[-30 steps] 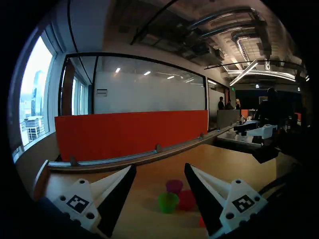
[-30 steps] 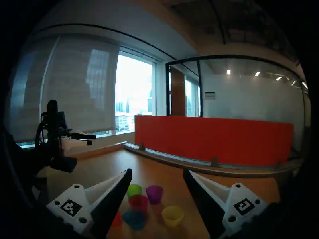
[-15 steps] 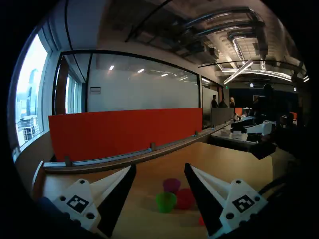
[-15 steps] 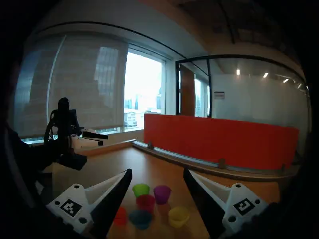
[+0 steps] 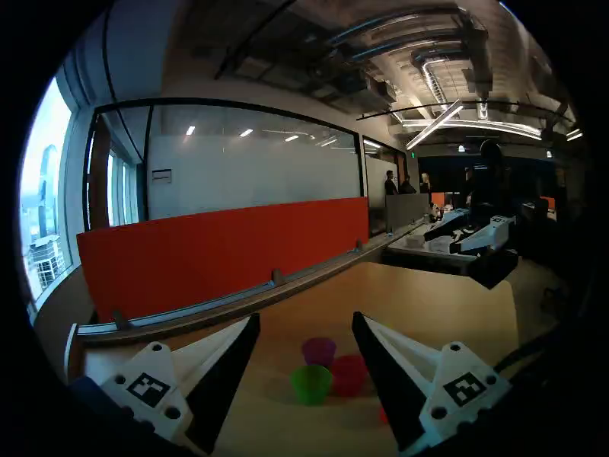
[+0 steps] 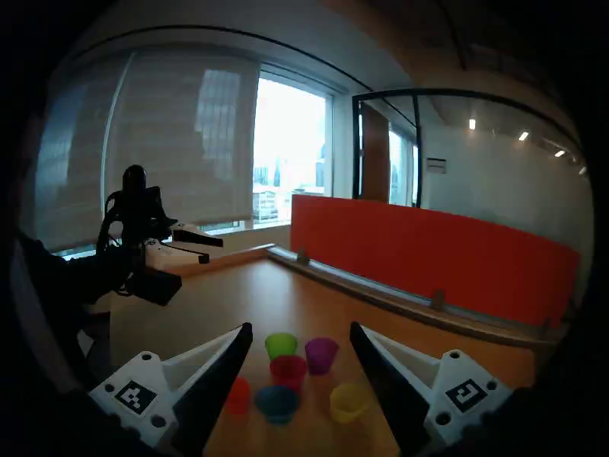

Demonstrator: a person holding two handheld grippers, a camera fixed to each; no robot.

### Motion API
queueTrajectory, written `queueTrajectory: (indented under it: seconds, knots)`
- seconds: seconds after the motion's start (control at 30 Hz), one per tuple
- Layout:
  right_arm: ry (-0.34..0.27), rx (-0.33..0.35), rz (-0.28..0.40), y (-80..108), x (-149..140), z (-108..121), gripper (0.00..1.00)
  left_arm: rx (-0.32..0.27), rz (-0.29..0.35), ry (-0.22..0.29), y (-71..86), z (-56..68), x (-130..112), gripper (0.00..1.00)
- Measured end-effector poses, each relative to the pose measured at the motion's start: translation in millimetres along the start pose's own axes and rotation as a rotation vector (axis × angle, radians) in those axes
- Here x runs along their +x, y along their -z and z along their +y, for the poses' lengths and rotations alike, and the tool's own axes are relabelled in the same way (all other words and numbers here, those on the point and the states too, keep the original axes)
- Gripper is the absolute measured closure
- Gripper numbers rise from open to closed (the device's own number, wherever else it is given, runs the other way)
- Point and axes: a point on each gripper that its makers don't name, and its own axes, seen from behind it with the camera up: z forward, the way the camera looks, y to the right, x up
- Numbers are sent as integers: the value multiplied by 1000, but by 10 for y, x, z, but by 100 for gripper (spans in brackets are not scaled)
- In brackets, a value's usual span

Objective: Pour water

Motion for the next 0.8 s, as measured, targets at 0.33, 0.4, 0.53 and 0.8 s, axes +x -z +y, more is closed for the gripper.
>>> queueTrajectory:
  seconds: [0.33, 0.4, 0.53, 0.8]
  knots:
    - [-4, 14, -46, -31, -175, 19, 1, -27, -34, 13, -111, -35, -163, 11]
    - [-1, 14, -54, -37, -214, 22, 1, -30, -38, 15, -132, -44, -201, 11]
    - [9, 18, -77, -72, -329, 11, 1, -41, -51, 22, -166, -59, -290, 11]
    - [27, 32, -120, -163, -531, -34, 1, -85, -78, 26, -218, -39, -468, 11]
